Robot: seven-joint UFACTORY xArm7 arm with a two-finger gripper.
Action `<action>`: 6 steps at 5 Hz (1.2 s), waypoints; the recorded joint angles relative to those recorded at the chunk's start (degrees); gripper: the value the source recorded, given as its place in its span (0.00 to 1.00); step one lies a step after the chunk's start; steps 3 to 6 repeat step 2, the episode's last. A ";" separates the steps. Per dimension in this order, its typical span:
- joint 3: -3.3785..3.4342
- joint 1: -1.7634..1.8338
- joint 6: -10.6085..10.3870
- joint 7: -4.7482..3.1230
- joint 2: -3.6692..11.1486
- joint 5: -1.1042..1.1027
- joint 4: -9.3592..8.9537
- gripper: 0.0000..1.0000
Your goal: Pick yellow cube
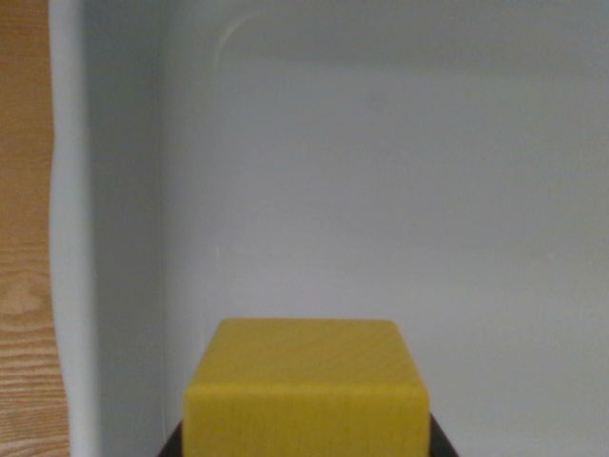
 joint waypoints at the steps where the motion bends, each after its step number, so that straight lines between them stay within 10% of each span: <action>1: 0.01 -0.01 0.44 -0.01 -0.18 0.04 0.27 1.00; 6: 0.01 -0.01 0.44 -0.01 -0.18 0.04 0.27 1.00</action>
